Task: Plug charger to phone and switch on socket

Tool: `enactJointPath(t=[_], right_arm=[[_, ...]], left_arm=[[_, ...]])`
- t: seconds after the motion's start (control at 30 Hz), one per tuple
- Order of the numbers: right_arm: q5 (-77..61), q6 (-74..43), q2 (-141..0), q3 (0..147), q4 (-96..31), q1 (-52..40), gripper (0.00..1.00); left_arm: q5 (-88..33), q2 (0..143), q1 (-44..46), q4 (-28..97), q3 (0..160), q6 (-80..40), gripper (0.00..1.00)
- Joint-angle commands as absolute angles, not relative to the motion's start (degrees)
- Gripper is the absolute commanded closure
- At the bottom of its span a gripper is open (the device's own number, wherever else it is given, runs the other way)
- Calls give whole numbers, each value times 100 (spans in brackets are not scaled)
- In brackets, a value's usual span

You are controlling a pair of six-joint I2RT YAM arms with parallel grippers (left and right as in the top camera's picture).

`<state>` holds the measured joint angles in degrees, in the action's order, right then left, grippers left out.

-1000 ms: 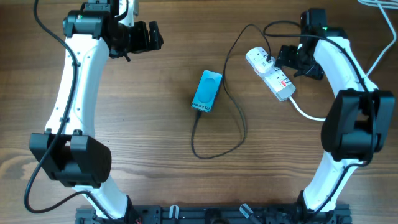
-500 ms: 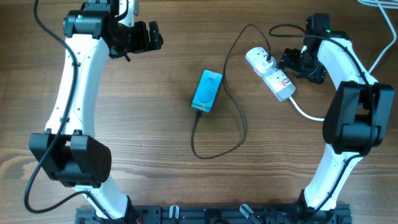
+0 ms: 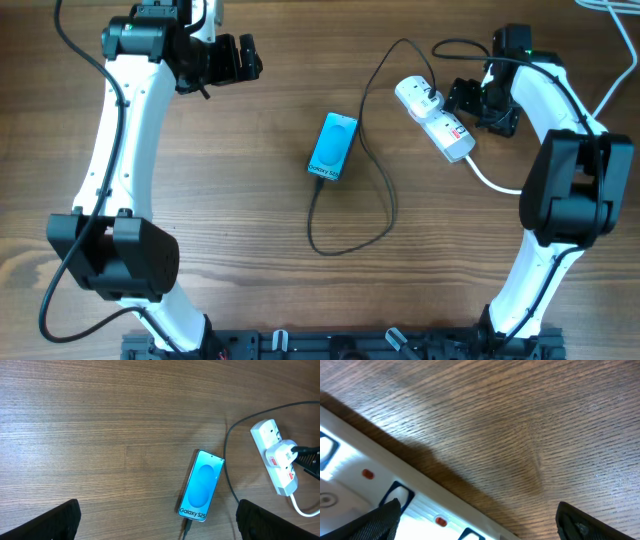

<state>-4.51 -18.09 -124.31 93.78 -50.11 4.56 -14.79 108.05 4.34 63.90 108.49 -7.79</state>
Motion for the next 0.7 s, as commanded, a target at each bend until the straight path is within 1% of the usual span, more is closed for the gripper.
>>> enactJointPath(t=[0.0, 0.53, 0.67], right_arm=[[-569, -1802, -12724, 9308, -4995, 447, 0], [-797, -1863, -12774, 9308, -4727, 447, 0], [-1048, -1804, -12774, 9308, -4720, 447, 0]], left_arm=[[-1404, 10838, 423, 6390, 10833, -731, 0], [-1404, 10838, 423, 6390, 10833, -731, 0], [-1404, 10838, 423, 6390, 10833, -731, 0]])
